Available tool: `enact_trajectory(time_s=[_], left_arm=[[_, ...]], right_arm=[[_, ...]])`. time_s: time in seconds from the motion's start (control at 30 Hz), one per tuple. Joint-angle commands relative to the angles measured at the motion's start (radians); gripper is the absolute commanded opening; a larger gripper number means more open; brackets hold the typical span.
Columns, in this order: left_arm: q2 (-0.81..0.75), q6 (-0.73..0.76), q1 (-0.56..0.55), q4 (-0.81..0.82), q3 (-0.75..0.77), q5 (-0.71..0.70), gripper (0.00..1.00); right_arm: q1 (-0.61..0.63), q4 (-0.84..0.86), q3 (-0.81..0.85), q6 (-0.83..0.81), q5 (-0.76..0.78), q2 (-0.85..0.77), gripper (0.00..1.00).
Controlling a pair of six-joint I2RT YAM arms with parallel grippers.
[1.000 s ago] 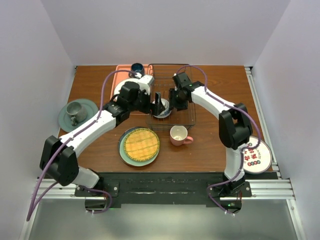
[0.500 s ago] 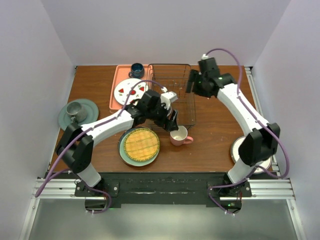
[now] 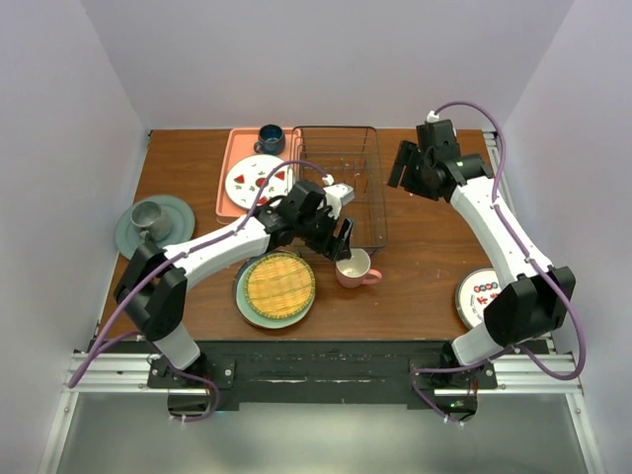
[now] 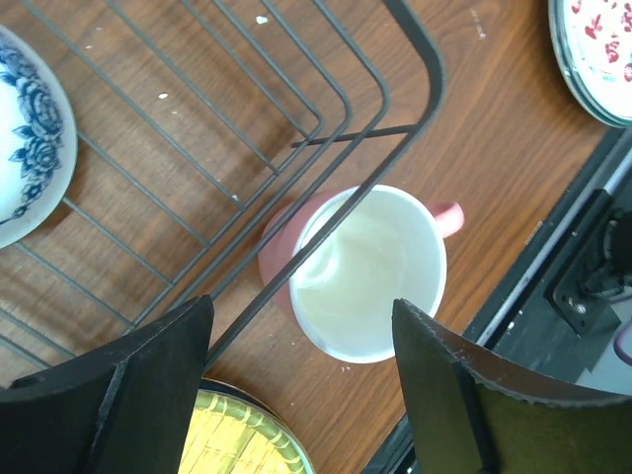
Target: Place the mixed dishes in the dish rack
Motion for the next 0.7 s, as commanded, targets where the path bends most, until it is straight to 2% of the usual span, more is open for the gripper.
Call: enact_trajectory(time_s=[0.0, 0.1, 0.3, 0.5, 0.67], left_arm=[[-0.058, -0.053, -0.028, -0.063, 0.025, -0.067, 0.77], [-0.107, -0.072, -0.031, -0.046, 0.029, -0.112, 0.77], [-0.146, -0.093, -0.041, -0.056, 0.019, -0.089, 0.77], [-0.129, -0.104, -0.058, -0.127, 0.019, -0.061, 0.74], [-0.046, -0.115, -0.058, -0.179, 0.048, -0.073, 0.71]], right_arm=[[-0.003, -0.005, -0.024, 0.008, 0.01, -0.043, 0.73], [-0.003, 0.0, -0.035, 0.013, 0.005, -0.053, 0.73], [-0.001, 0.004, -0.054, 0.021, 0.001, -0.068, 0.72], [-0.001, 0.004, -0.081, 0.033, -0.002, -0.086, 0.72], [-0.003, 0.006, -0.107, 0.045, -0.001, -0.105, 0.72]])
